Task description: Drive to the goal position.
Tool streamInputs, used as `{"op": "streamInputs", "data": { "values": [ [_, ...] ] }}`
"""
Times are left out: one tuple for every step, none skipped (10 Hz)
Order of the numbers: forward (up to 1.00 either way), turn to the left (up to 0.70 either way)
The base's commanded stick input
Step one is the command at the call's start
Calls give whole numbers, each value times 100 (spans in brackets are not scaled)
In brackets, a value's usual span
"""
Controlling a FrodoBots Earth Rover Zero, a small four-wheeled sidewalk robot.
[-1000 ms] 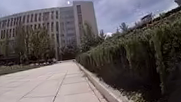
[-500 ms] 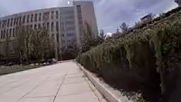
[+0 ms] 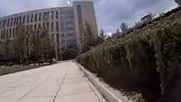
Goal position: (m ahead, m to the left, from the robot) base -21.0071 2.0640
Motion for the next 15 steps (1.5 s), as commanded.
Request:
{"op": "streamInputs", "data": {
  "values": [
    [10, 0],
    [10, 0],
    [10, 0],
    [10, 0],
    [10, 0],
    [10, 0],
    [10, 0],
    [10, 0],
    [10, 0],
    [10, 0],
    [10, 0],
    [10, 0],
    [10, 0],
    [10, 0],
    [10, 0]
  ]
}}
